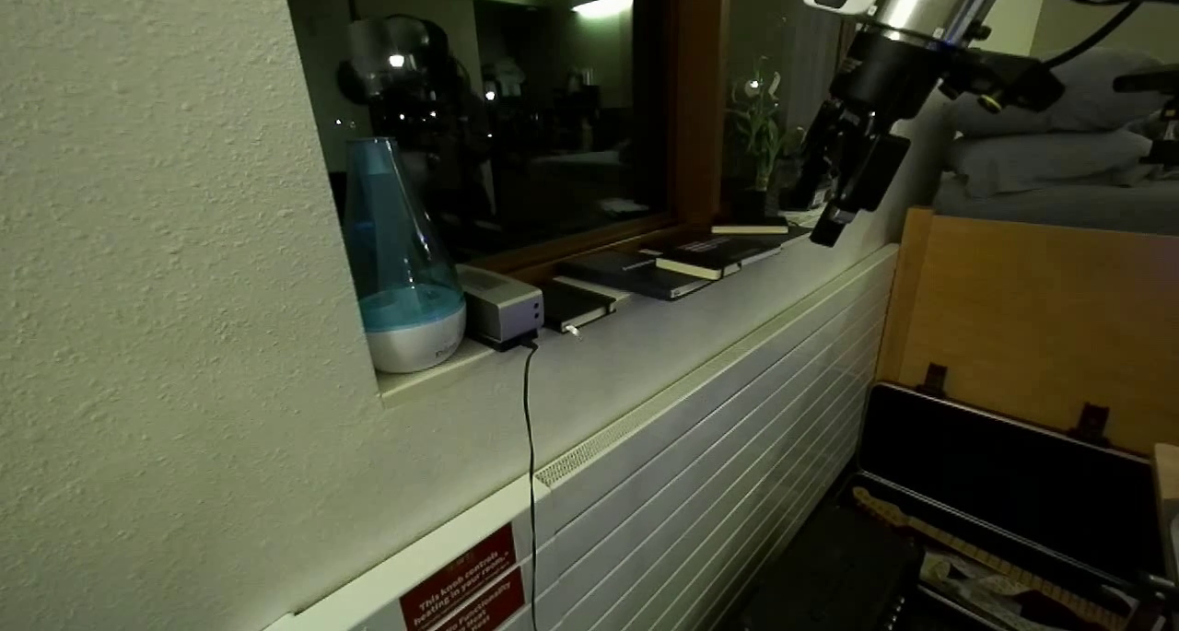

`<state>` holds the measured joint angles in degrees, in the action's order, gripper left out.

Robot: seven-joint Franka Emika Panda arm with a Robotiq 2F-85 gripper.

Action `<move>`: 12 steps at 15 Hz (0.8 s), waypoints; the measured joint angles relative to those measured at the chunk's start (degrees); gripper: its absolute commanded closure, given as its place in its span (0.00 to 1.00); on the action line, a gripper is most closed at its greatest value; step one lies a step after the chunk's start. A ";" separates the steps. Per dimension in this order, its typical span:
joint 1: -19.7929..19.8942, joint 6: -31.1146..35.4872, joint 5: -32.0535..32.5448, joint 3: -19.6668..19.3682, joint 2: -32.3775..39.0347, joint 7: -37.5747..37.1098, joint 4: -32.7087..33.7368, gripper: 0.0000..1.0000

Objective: Change the position of the object

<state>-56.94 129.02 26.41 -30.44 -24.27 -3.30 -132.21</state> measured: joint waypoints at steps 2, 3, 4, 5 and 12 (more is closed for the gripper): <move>8.08 0.15 -4.82 9.19 1.80 -1.74 0.34 0.00; 12.27 0.15 -6.99 13.55 2.43 -2.54 0.72 0.00; 16.27 0.15 -8.92 17.46 2.90 -3.34 1.20 0.00; 20.17 0.14 -10.73 20.97 3.25 -4.05 1.70 0.00; 40.06 -0.46 -19.96 32.37 3.66 -4.77 3.57 0.00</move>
<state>-16.88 128.56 6.44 1.93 -20.62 -8.07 -128.65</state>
